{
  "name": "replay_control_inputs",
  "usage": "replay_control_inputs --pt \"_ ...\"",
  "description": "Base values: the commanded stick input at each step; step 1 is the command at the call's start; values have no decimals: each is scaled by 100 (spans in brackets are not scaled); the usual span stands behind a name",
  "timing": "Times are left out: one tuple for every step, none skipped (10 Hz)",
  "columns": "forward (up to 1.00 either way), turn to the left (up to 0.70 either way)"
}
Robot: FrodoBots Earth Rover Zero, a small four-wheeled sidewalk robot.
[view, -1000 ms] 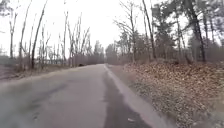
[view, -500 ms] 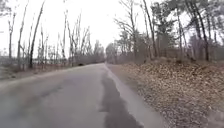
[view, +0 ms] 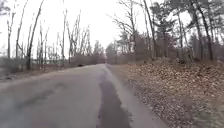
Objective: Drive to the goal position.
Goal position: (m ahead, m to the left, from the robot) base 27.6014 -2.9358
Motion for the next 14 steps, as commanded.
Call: replay_control_inputs --pt "70 35" --pt "70 35" --pt "70 35" --pt "70 0" --pt "70 0" --pt "70 0" --pt "70 0" --pt "70 0" --pt "70 0" --pt "70 35" --pt "70 35" --pt "70 35" --pt "70 35" --pt "70 0"
